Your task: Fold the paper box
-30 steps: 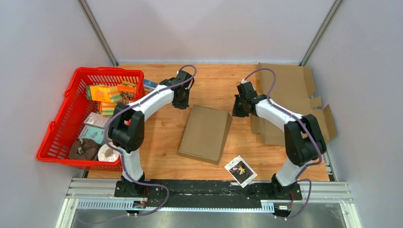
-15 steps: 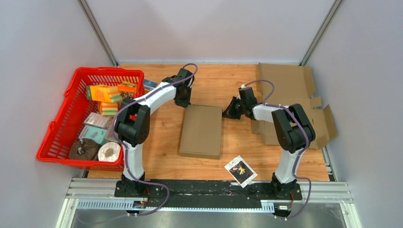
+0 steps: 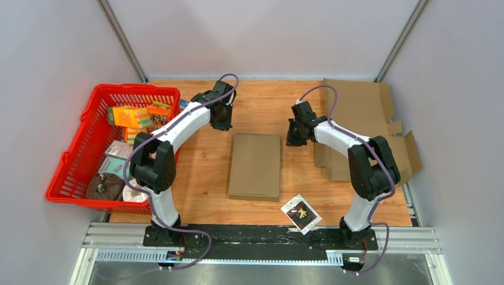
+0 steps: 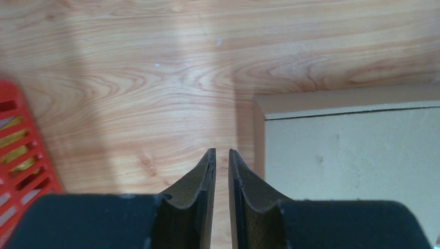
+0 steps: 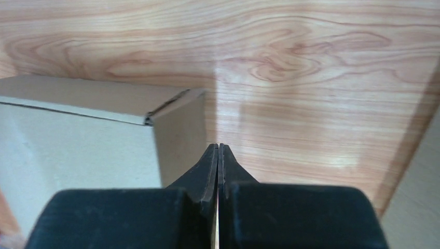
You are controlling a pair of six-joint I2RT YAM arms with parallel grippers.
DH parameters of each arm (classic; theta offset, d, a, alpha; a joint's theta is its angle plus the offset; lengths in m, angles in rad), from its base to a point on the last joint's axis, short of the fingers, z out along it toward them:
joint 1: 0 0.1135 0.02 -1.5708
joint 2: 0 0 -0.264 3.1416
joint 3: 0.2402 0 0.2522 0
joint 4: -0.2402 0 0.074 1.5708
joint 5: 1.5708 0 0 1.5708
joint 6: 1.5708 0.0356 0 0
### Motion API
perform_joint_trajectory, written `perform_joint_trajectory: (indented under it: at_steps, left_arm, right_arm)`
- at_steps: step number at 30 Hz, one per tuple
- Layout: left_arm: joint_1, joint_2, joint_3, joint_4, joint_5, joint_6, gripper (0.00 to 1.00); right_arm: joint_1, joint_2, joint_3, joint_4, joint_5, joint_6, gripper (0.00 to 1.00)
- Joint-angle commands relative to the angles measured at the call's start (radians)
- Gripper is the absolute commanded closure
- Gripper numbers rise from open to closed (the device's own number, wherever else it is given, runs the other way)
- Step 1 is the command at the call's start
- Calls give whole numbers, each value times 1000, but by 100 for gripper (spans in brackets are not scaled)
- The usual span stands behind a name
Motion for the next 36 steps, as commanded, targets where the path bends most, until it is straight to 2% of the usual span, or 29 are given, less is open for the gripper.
perform_joint_trajectory:
  at_steps: [1, 4, 8, 11, 14, 15, 16, 17, 19, 20, 21, 23, 24, 25, 28, 30, 31, 32, 34, 36]
  left_arm:
    - [33, -26, 30, -43, -44, 3, 77]
    - [34, 20, 50, -43, -26, 9, 79]
    - [30, 103, 99, -42, 65, 8, 83]
    - [-4, 164, 133, -37, 109, 2, 84]
    - [-44, 200, 167, -16, 222, -9, 85]
    - [-50, 203, 174, -10, 247, -13, 86]
    - [-59, 201, 173, 1, 272, -14, 86]
    - [-59, 180, 165, 24, 264, -15, 86]
    - [-55, 154, 145, 26, 212, -6, 86]
    - [-50, 128, 148, -15, 124, 2, 85]
    - [-44, 111, 151, -38, 79, 8, 82]
    - [-23, 56, 145, -95, -45, 9, 79]
    - [-16, 30, 115, -105, -84, 5, 76]
    - [-12, 4, 96, -120, -160, -4, 73]
    - [-7, -120, -22, -131, -184, -39, 69]
    - [-19, -219, -151, -108, -132, -78, 70]
    - [-30, -249, -199, -83, -84, -87, 71]
    - [-47, -298, -242, -79, -70, -98, 72]
    - [-116, -338, -351, -63, -53, -138, 79]
    - [-177, -388, -451, -31, -35, -179, 82]
  right_arm:
    - [-2, -8, 41, -82, 114, -61, 100]
    - [-1, 3, 62, -59, 86, -60, 100]
    - [10, 81, 122, 5, 22, -60, 100]
    - [28, 138, 188, 48, -82, -19, 100]
    - [35, 178, 171, 209, -289, 110, 100]
    - [35, 178, 159, 312, -379, 145, 100]
    - [33, 172, 148, 348, -400, 203, 100]
    - [32, 164, 137, 356, -400, 207, 100]
    - [30, 124, 149, 244, -287, 125, 100]
    - [30, 111, 177, 169, -221, 79, 100]
    - [28, 98, 191, 22, -61, 42, 100]
    - [25, 69, 206, -97, 69, -53, 98]
    - [25, 58, 186, -172, 180, -75, 97]
    - [25, 16, 162, -192, 212, -95, 96]
    - [25, -84, -20, -205, 215, -117, 90]
    - [30, -201, -118, -174, 105, -86, 87]
    - [50, -237, -210, -171, 86, -74, 87]
    - [65, -311, -246, -168, 86, -65, 88]
    - [125, -375, -348, -164, 28, -31, 90]
    - [163, -440, -401, -163, 11, -5, 93]
